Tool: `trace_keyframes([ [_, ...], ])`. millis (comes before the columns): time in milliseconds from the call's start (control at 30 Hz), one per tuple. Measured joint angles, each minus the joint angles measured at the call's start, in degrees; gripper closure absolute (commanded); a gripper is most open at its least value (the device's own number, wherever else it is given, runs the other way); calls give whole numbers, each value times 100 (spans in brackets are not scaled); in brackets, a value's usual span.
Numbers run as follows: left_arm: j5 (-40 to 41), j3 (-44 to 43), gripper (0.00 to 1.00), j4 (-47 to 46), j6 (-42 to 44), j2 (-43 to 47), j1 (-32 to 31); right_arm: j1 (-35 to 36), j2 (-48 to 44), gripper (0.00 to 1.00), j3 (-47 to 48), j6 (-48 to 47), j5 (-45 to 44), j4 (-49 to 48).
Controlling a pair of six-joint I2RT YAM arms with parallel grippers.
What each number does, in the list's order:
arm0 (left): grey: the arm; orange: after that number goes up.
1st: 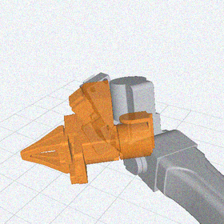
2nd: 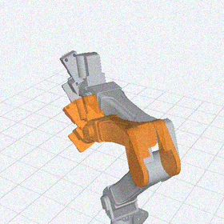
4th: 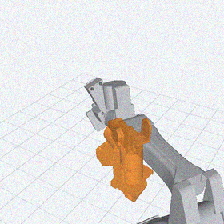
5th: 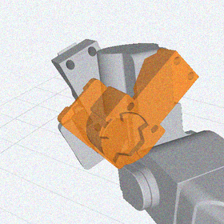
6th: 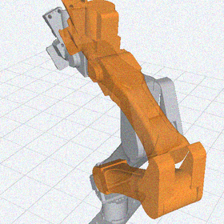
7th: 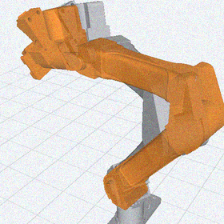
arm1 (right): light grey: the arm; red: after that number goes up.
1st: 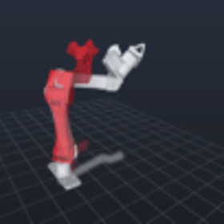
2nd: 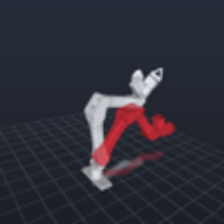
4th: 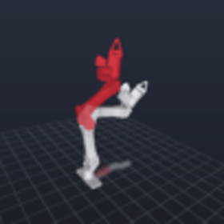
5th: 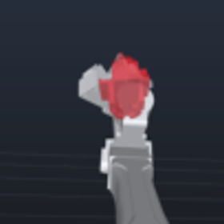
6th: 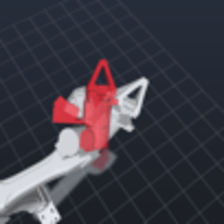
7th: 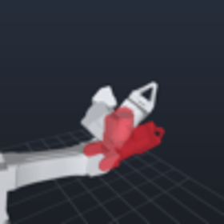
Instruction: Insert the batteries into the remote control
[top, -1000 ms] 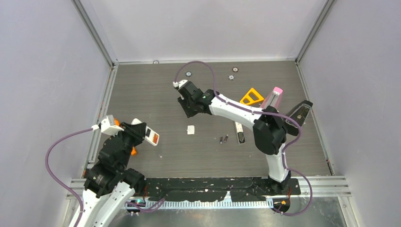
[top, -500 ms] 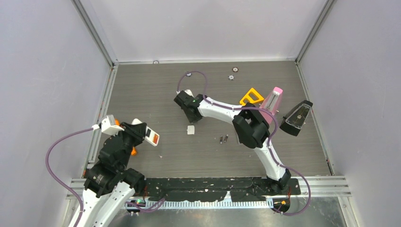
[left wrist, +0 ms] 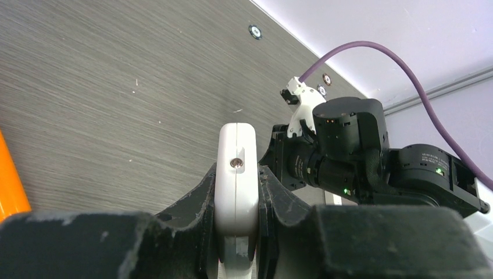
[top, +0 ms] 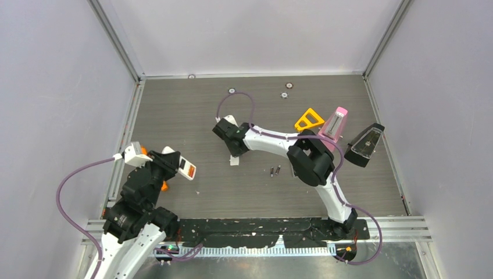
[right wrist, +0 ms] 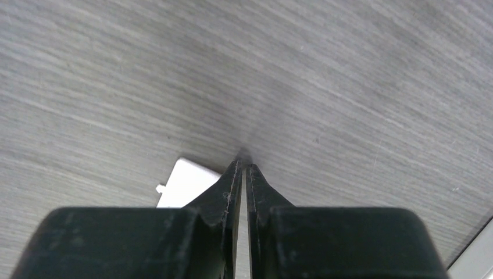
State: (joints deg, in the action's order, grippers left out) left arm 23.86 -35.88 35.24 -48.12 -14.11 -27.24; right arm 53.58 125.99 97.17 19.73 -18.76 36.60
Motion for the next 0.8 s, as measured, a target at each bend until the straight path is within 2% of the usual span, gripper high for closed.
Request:
trace_keyframes([
  [500, -55, 0, 100, 225, -157, 278, 0, 385, -787, 84, -1176, 234, 240, -144],
  [700, -57, 0, 100, 282, -225, 302, 0, 332, -782, 84, -1139, 323, 59, -13],
  [800, -57, 0, 100, 282, -238, 302, 0, 153, -634, 84, -833, 319, -144, 155],
])
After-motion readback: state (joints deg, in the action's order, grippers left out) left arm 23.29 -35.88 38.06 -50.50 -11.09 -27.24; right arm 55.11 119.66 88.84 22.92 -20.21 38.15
